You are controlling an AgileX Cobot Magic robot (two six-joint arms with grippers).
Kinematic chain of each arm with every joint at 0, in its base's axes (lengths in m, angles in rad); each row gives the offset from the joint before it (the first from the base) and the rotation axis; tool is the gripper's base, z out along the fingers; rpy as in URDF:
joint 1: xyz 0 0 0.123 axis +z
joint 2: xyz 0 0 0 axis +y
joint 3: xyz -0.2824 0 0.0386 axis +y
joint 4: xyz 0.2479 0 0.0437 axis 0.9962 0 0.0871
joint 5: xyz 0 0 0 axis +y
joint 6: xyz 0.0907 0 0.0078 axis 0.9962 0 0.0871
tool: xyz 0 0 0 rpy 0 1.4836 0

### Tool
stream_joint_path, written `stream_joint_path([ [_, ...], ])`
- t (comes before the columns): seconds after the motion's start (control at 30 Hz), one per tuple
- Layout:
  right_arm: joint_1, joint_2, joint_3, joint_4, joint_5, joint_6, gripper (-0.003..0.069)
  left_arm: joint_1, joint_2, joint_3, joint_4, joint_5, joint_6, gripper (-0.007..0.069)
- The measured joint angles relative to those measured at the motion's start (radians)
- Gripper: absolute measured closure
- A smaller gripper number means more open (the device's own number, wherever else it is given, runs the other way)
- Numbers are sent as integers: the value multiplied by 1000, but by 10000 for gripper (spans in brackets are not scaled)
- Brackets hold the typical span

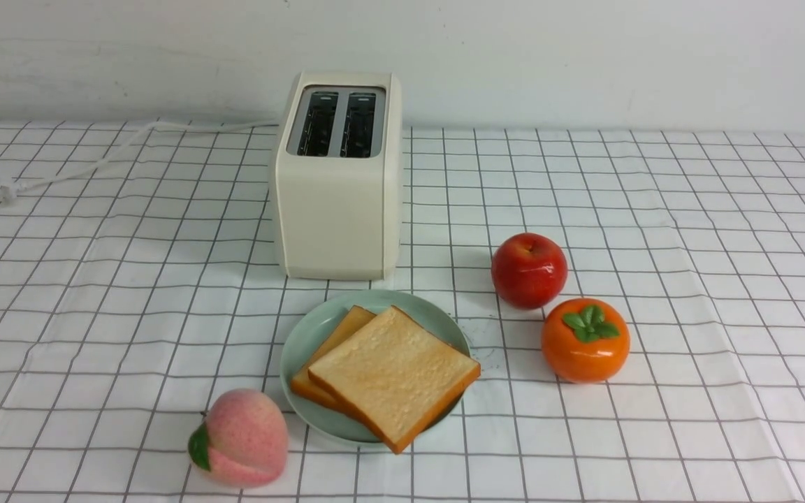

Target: Take toasted bread from bread machine on white checkered table place on plate.

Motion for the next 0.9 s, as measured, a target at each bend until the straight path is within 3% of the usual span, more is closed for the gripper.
stream_joint_path([
  [0.9, 0, 0, 0, 0, 0, 0, 578, 0, 0, 0, 0, -1, 0, 638],
])
